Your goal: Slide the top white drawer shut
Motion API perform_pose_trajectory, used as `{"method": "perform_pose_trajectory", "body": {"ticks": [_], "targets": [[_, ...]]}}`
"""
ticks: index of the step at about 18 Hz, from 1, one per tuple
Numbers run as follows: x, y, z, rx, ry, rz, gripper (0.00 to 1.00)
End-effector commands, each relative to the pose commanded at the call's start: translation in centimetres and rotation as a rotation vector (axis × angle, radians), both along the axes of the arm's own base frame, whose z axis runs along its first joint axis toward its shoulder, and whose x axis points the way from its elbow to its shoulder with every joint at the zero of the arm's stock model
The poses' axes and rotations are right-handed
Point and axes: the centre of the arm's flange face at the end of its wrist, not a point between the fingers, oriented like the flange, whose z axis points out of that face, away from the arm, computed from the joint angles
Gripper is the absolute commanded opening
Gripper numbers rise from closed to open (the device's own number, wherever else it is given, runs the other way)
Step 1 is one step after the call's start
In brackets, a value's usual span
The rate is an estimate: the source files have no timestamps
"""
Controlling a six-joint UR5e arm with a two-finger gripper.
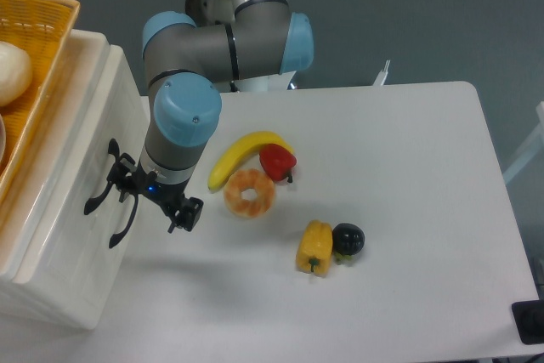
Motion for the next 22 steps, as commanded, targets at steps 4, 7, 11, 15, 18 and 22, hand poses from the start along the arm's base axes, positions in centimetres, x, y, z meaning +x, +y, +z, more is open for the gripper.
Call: {"method": "perform_pose_trajectory", "body": {"ticks": [4,7,11,15,18,22], "targets": [[-3.8,-2.2,1.6,0.050,0.047,-0.049,1.00],[-5.9,-4.0,3.4,0.082,0.083,-0.053,1.00],[-10.0,-8.3,6.6,0.112,0.189,-0.081,1.00],[-13.0,-12.2,9.8,0.116,0.308,-0.148,1.00],[-14.6,-14.6,10.7,0.079,0.410,-0.320,1.00],[-17.1,-17.7,11.8,0.063,0.487,-0.462,1.00]]}}
